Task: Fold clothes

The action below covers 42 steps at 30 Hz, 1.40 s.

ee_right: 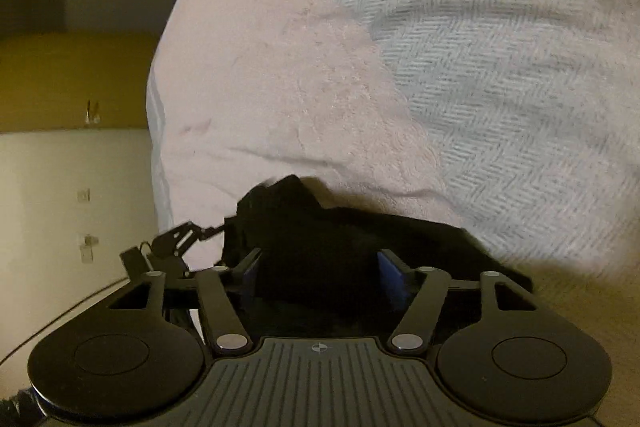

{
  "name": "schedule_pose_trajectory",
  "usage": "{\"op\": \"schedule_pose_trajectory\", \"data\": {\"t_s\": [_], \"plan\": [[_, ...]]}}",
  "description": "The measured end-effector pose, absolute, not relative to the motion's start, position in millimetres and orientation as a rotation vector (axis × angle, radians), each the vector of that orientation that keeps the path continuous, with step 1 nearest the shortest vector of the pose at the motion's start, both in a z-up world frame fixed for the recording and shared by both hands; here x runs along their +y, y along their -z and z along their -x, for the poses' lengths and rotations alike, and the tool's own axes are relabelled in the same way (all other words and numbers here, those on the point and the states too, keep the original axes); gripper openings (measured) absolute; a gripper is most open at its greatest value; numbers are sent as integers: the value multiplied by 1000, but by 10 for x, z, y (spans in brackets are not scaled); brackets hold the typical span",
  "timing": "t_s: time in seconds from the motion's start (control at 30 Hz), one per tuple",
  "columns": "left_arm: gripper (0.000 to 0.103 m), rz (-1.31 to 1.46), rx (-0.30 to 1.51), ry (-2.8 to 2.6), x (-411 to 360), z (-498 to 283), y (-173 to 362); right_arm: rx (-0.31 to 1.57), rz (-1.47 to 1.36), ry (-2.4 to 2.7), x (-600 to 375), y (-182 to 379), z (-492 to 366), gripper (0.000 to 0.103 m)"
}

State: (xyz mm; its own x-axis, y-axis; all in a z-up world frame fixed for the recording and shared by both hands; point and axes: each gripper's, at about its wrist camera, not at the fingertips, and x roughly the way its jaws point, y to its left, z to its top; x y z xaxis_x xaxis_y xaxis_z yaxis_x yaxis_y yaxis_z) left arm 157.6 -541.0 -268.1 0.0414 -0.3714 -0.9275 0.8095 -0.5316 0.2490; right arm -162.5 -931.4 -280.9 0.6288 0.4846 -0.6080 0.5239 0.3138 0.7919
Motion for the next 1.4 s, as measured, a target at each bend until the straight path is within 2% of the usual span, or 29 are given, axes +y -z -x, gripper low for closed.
{"op": "schedule_pose_trajectory", "data": {"t_s": [0.13,0.3,0.4,0.5,0.57,0.6,0.63,0.67,0.7,0.73,0.77,0.8,0.93,0.97,1.07,1.13,1.17,1.2,1.23,1.27,1.3,1.37,1.4], "plan": [[39,-1424,458,1652,-5407,-1565,2718,930,-1058,200,-9366,2495,1599,66],[37,-1341,391,1697,-5430,-1558,2596,1010,-292,-29,-8444,2037,1266,66],[38,-1390,384,1710,-5498,-1508,2674,1073,47,-226,-7830,2122,1080,65],[35,-1489,370,1716,-5514,-1462,2819,1119,257,-327,-7495,2343,896,66],[26,-1555,365,1719,-5517,-1434,2912,1160,387,-363,-7373,2539,783,66],[10,-1572,373,1723,-5510,-1426,2931,1182,433,-370,-7356,2634,734,66],[0,-1587,378,1724,-5496,-1418,2945,1205,466,-374,-7349,2720,689,66],[0,-1598,373,1722,-5461,-1411,2948,1225,466,-377,-7374,2772,669,65],[0,-1605,371,1722,-5425,-1409,2945,1239,442,-379,-7422,2797,670,61],[0,-1601,376,1725,-5382,-1422,2925,1253,410,-379,-7469,2812,664,50],[0,-1597,378,1725,-5341,-1440,2900,1268,387,-373,-7506,2809,661,11],[0,-1594,380,1725,-5301,-1458,2875,1283,378,-363,-7534,2799,667,0],[0,-1530,340,1748,-5209,-1502,2717,1277,294,-334,-7675,2638,730,0],[3,-1511,316,1759,-5218,-1496,2688,1271,295,-327,-7686,2614,736,0],[21,-1468,251,1800,-5301,-1449,2658,1233,292,-324,-7678,2554,705,0],[27,-1476,244,1831,-5415,-1394,2722,1220,298,-343,-7619,2581,632,0],[28,-1492,251,1849,-5481,-1365,2777,1218,303,-353,-7585,2605,593,6],[28,-1514,266,1863,-5532,-1346,2834,1215,308,-363,-7551,2629,553,23],[28,-1546,293,1880,-5585,-1330,2910,1213,313,-374,-7517,2653,514,34],[28,-1573,308,1890,-5616,-1323,2971,1210,318,-384,-7483,2677,475,55],[28,-1596,320,1898,-5641,-1316,3026,1208,323,-394,-7449,2702,436,58],[25,-1620,331,1906,-5656,-1303,3100,1203,332,-415,-7381,2750,357,58],[17,-1632,342,1911,-5661,-1295,3130,1200,337,-425,-7347,2774,318,58]]}}
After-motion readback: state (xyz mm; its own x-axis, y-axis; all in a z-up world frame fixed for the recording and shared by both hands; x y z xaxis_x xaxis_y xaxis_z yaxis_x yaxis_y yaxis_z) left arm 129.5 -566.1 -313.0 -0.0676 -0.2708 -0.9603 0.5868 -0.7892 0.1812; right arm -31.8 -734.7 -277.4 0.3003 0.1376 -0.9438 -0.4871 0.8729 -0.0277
